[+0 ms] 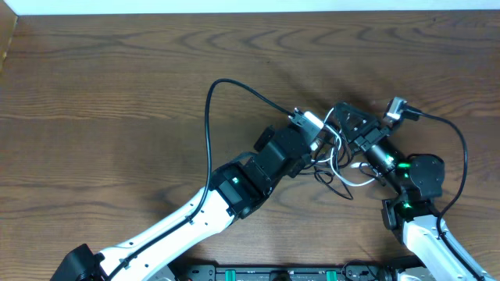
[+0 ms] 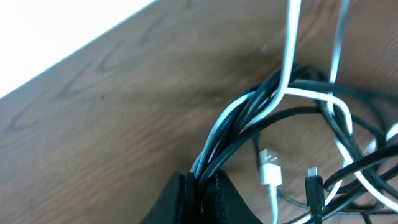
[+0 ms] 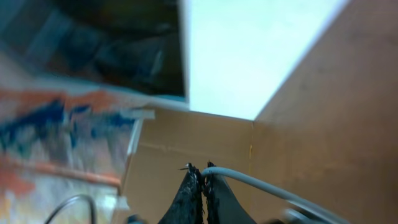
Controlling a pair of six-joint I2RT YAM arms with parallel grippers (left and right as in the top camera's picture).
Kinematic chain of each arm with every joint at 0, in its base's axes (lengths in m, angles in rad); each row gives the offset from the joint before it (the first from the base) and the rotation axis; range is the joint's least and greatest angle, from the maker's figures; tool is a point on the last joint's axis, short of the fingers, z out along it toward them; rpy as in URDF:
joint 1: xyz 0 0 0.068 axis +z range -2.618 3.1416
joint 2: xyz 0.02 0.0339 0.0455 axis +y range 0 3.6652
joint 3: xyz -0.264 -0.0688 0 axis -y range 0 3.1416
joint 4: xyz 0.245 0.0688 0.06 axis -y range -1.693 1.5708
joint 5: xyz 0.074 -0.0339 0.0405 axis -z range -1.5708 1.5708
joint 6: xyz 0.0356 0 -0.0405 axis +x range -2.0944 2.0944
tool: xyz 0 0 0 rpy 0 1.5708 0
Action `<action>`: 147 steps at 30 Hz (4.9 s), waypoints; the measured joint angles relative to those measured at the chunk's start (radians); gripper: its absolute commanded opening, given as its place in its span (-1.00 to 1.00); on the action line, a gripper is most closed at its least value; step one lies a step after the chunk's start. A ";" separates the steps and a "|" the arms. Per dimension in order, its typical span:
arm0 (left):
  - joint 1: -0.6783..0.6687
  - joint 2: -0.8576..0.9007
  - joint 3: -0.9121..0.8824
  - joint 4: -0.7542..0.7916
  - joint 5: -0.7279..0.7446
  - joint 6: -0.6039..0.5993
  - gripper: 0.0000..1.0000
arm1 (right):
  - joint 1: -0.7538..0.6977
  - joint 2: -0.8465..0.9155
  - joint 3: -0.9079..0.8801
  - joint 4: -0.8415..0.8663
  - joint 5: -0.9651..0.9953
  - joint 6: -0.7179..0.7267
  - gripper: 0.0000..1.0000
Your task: Untangle cables
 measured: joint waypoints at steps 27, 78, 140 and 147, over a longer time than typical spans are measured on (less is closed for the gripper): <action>-0.003 0.000 0.000 -0.096 0.000 0.003 0.21 | -0.083 0.000 0.024 0.146 -0.063 -0.122 -0.98; -0.003 0.093 0.000 0.175 0.000 0.090 -0.84 | -0.124 0.000 0.027 0.364 -0.380 0.539 -0.98; -0.002 -0.147 -0.002 -0.316 0.071 0.271 -0.85 | -0.288 0.000 0.037 -0.306 -0.696 -0.531 -0.23; -0.002 -0.147 -0.002 -0.292 0.013 0.409 -0.85 | -0.199 0.000 0.037 -0.329 -0.710 -0.565 -0.22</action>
